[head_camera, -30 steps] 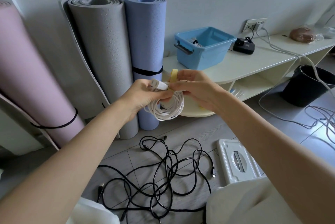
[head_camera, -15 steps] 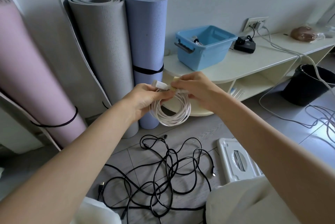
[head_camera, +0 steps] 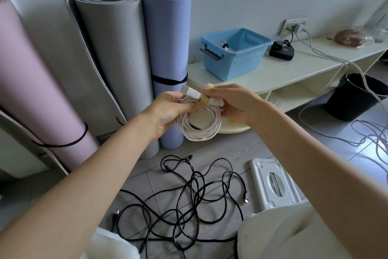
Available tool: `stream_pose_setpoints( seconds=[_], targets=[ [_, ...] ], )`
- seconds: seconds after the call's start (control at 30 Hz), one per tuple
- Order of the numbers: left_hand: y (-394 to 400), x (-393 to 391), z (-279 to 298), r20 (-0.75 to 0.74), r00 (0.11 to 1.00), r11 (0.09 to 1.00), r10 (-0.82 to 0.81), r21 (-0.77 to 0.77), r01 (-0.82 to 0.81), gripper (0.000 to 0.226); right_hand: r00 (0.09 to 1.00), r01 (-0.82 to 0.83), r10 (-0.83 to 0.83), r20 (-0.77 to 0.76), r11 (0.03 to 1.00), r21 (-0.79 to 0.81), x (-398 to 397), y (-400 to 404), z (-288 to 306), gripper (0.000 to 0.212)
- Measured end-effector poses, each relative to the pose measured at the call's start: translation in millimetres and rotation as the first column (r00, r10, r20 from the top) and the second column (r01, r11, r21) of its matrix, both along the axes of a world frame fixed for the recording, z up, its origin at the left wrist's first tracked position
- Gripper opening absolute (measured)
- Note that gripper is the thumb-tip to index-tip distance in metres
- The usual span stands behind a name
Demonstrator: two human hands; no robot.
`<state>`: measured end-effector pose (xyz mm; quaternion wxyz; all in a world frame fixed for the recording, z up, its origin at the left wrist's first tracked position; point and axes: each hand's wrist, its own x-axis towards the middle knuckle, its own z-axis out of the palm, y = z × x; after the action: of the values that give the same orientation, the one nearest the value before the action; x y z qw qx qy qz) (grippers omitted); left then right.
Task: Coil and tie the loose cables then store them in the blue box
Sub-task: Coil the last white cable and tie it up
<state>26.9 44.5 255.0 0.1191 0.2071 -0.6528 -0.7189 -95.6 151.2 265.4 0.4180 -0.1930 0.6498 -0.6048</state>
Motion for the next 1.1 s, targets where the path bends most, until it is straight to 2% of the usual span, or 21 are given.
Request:
stream_pose_setpoints(
  seconds=[0.07,0.2,0.3,0.5,0.7,0.83,0.9,1.1],
  targets=[
    [1,1,1,-0.006,1.000,0.999,-0.021,0.036,0.021,0.022,0.999,-0.012,0.011,-0.035,1.000,-0.026,3,-1,-2,0.007],
    [3,0,1,-0.031,0.999,0.989,0.031,-0.145,-0.035,0.019,0.998,-0.005,0.003,-0.069,1.000,-0.025,6,-4,-1,0.009],
    [1,-1,1,-0.089,0.995,0.986,0.038,-0.157,-0.052,0.022,1.000,-0.008,0.008,-0.016,1.000,0.004,5,-3,4,0.004],
    [-7,6,2,-0.110,0.983,0.980,-0.148,-0.151,0.131,0.032,0.988,-0.124,0.115,0.108,0.989,0.084,-2,9,14,0.006],
    [-6,7,1,-0.079,0.970,0.965,-0.228,-0.154,0.214,0.037,0.995,-0.035,0.027,0.097,0.996,0.082,1,5,7,0.016],
    [-6,7,-1,-0.059,0.974,0.966,-0.218,-0.153,0.207,0.035,1.000,-0.005,0.005,-0.005,0.998,0.068,-2,3,3,0.017],
    [-4,6,0,-0.061,0.971,0.964,-0.230,-0.147,0.220,0.034,1.000,0.002,-0.002,0.004,0.999,0.053,-2,3,-2,0.012],
    [-7,3,-3,-0.062,0.984,0.977,-0.169,-0.140,0.159,0.034,0.998,0.052,-0.052,0.020,0.999,0.006,-1,1,-6,0.017]
  ],
)
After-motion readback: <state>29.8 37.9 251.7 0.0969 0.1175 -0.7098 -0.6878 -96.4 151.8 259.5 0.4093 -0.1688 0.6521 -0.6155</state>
